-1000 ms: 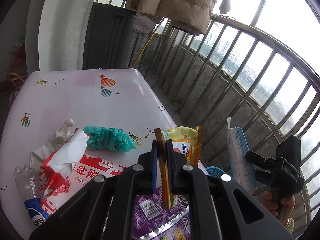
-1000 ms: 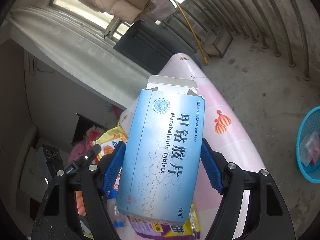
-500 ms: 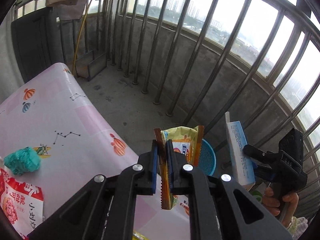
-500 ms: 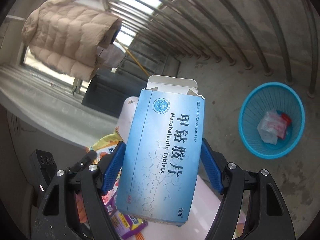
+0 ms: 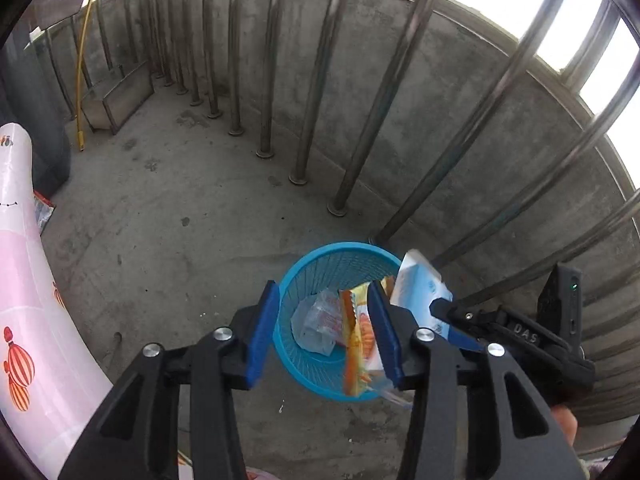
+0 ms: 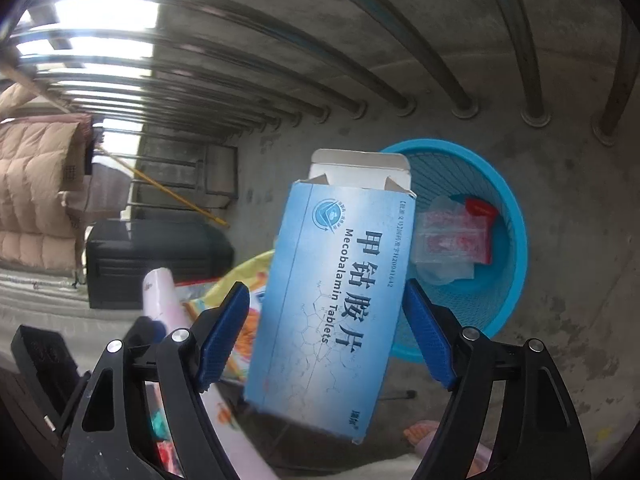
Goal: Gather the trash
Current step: 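Carry box and wrapper to the blue wastebasket and open both tools, then move both tools back over the purple snack bag on the table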
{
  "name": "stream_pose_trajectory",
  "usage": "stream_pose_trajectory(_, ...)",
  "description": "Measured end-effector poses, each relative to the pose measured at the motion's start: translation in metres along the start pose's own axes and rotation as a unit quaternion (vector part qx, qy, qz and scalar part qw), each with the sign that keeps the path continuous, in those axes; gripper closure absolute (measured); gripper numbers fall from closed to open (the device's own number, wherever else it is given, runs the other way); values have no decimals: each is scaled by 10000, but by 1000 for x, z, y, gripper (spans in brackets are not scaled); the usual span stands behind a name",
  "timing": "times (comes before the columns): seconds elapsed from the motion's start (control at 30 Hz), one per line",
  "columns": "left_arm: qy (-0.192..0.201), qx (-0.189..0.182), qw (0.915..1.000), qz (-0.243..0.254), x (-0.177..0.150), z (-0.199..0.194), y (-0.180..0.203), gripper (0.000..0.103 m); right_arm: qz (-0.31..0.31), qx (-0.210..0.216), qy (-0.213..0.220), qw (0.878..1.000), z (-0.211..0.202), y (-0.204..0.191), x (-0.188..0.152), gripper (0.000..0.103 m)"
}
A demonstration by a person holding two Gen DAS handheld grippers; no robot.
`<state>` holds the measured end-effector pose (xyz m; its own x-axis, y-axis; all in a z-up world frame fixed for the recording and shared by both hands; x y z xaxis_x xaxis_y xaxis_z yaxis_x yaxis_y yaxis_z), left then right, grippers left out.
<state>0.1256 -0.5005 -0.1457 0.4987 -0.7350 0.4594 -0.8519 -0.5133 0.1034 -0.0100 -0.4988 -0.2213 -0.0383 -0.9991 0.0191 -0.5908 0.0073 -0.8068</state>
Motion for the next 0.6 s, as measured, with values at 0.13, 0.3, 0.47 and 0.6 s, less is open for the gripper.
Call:
stream_pose_trajectory(0.13, -90, -61, 9997, -199, -6, -9, -12, 58, 221, -235, -119, 9994, 7, 31, -9, 28)
stream_pose_trajectory(0.3, 348, 194, 9987, -315, -9, -53, -29, 58, 121, -33, -11, 9999, -15, 25, -26, 29)
stream_pose_trajectory(0.47, 831, 133, 9956, -409, -34, -120, -45, 58, -211, 424, 114, 9988, -43, -16, -40, 31)
stream_pose_trajectory(0.6, 1167, 258, 9921, -369, -68, -176, -67, 58, -694, 619, -12, 9957, -57, -56, -59, 36)
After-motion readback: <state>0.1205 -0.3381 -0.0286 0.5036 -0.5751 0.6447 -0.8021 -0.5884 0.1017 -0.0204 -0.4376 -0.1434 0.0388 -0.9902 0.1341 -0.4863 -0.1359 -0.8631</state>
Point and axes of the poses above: each gripper's, at about its wrist camera, not at the fingertips, and z roughly the way its jaws point, y to its right, x to its top, the point moved 7 cm from there along z, roughly the way its jaws point, and after that the axes turned 5 degrees about x, right-handed, at the moved point
